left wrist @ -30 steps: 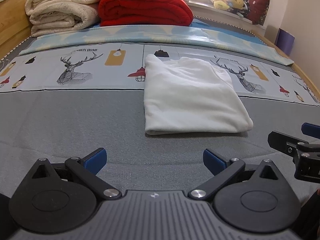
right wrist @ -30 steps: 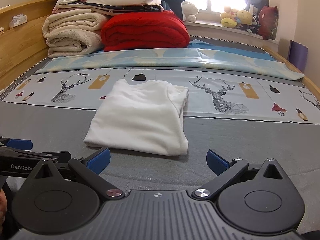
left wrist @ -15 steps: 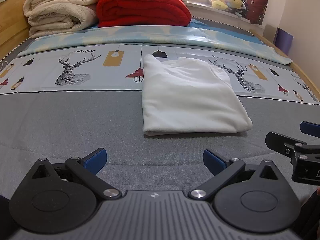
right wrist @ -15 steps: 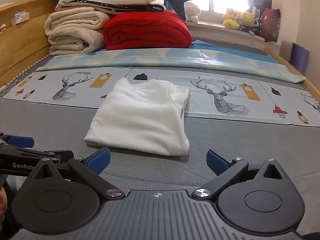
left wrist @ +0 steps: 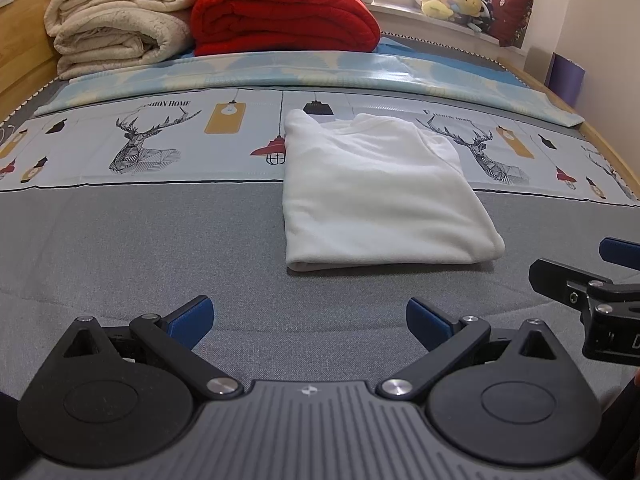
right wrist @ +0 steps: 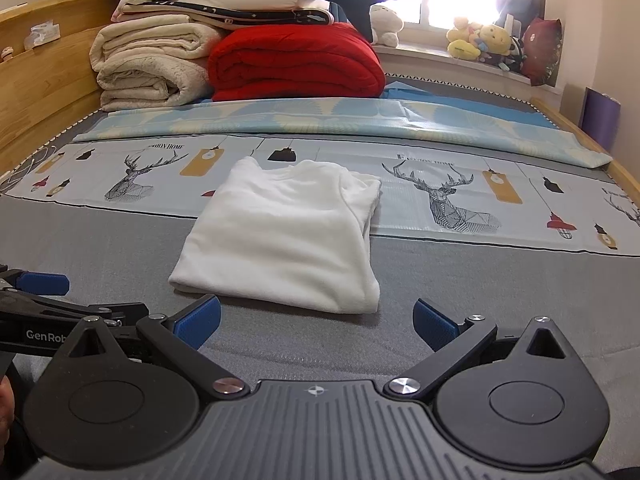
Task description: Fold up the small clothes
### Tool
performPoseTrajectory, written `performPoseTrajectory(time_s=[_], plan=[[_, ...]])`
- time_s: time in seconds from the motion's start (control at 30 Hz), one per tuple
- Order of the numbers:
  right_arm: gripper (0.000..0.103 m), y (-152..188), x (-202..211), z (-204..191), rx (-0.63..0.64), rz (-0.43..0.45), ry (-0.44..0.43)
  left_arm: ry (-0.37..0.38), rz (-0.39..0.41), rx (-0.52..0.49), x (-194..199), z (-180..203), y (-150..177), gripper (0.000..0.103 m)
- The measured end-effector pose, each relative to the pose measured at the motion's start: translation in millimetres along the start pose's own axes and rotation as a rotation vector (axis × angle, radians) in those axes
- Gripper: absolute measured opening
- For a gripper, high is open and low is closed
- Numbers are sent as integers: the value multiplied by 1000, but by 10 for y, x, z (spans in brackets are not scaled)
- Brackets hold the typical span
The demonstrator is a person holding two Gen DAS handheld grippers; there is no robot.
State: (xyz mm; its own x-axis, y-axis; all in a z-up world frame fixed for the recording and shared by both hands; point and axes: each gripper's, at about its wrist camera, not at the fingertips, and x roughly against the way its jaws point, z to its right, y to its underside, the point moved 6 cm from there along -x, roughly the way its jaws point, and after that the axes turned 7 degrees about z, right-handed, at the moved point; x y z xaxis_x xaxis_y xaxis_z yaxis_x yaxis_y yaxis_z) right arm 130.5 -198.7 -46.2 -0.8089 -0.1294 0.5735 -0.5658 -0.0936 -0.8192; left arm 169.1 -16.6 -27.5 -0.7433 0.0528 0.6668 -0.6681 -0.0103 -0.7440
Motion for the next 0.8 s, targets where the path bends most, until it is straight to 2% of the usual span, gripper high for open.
performPoseTrajectory(time_s=[0.8], plan=[[102,-16,-57,36,-14,-4,9,9,-6,-5,-55,-29,17,103]])
